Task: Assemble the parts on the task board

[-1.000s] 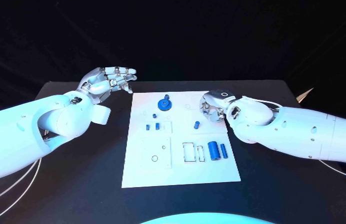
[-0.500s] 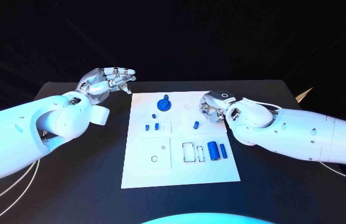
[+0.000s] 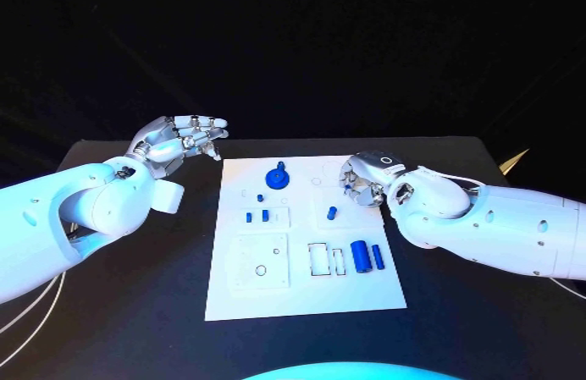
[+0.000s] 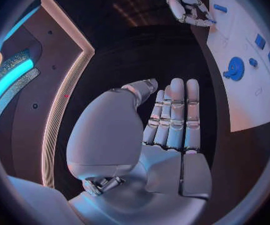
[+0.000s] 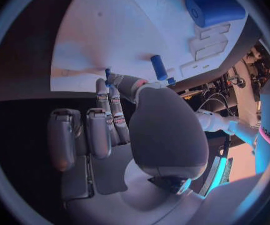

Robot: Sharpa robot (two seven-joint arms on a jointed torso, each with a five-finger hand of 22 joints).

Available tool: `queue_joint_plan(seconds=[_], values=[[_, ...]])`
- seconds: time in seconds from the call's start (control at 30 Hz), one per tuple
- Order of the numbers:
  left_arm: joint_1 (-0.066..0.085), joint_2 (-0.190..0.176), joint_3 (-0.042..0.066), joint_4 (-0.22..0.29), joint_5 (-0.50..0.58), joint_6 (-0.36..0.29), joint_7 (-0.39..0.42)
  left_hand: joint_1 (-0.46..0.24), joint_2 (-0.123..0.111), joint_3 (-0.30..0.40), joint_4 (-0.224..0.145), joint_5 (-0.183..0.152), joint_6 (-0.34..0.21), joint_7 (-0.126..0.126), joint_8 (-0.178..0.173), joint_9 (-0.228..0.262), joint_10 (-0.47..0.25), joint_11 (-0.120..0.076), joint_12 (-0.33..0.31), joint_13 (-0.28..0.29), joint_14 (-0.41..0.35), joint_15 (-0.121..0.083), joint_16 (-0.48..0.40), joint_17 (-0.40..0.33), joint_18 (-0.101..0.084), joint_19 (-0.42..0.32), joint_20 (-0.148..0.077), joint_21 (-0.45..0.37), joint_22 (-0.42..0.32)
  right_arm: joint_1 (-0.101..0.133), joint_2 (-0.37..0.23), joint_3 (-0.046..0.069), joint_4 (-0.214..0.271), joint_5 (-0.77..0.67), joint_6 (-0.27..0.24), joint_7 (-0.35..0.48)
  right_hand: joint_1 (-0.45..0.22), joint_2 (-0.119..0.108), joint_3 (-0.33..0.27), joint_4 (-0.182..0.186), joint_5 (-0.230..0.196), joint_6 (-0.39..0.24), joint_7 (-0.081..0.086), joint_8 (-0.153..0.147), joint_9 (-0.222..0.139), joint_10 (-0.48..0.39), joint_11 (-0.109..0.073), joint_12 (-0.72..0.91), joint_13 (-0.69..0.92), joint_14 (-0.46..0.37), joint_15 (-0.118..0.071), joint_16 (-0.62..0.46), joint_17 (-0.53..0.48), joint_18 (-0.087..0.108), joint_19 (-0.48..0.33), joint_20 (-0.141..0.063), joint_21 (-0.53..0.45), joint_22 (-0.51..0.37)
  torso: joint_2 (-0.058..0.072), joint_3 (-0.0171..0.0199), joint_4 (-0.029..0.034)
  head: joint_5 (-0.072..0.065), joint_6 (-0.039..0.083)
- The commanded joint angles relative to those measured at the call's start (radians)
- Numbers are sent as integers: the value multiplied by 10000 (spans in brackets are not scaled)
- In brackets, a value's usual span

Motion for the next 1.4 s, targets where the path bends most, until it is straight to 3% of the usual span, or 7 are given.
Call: queue_joint_plan(seconds=[0.03,0.57,0.73,0.97,1.03,1.2,1.4], values=[[4,-1,7,25,-30,-24,57,28,43,-6,-41,41,12,63,-61,5,-50,-5,28,-18,-49,25,-40,-16,129,32,-19,-65,-12,19,-76,13,99,-102,-254,-34,91,218,42,-79,60,94,-14,66,13,543,-467,7,14,576,-48,-35,166,-93,717,-63,64,2196,2,-1,4,-8,7],[3,19,7,13,1,-25,67,18,40,-20,-41,42,-18,76,-79,-1,-80,8,19,-29,-51,35,-49,-20,127,36,-15,-76,-18,159,-599,79,1684,388,-1304,473,75,207,58,-105,58,106,-15,72,24,564,-471,-2,19,572,-54,-49,140,-104,735,-69,116,2222,-9,8,1,138,79],[-2,58,7,-4,21,-27,78,18,40,-20,-41,42,-18,76,-79,-1,-80,8,19,-29,-51,35,-49,-20,127,36,-15,-76,-18,90,-426,82,2210,652,-1558,787,74,207,67,-115,59,107,-13,71,26,568,-471,-7,20,571,-56,-51,137,-97,725,-71,86,2209,-18,9,2,401,73],[-9,126,5,-68,62,-28,85,18,41,-25,-45,44,-29,81,-85,-4,-92,13,18,-34,-52,39,-53,-23,126,39,-13,-82,-22,-114,20,78,2367,730,-1502,995,72,207,74,-121,60,104,-10,69,28,567,-469,-12,20,567,-58,-63,117,-97,724,-73,84,2208,-49,-18,1,726,81],[-10,167,2,-110,77,-37,81,18,41,-25,-45,44,-29,81,-85,-4,-92,13,18,-34,-52,39,-53,-23,126,39,-13,-82,-22,-189,174,73,2371,711,-1461,1031,70,210,83,-129,60,101,-5,67,30,567,-468,-20,20,565,-58,-70,107,-93,718,-74,68,2201,-73,-21,18,867,-7],[-9,427,-10,-354,96,-60,58,16,41,-28,-45,44,-32,82,-87,-4,-96,14,18,-36,-53,41,-55,-24,125,39,-12,-85,-23,-382,487,47,2324,615,-1309,1072,70,210,83,-129,60,101,-5,67,30,567,-468,-20,20,565,-58,-70,107,-93,718,-74,68,2201,-178,-80,99,977,-121],[-5,745,-19,-563,107,-78,43,13,41,-31,-44,43,-34,83,-88,-4,-97,15,20,-37,-54,43,-57,-25,125,39,-11,-88,-25,-602,882,-4,2125,457,-1086,1043,66,212,92,-137,60,97,0,63,32,567,-465,-27,20,566,-57,-67,110,-94,719,-76,71,2203,-222,-138,111,1248,-238]])
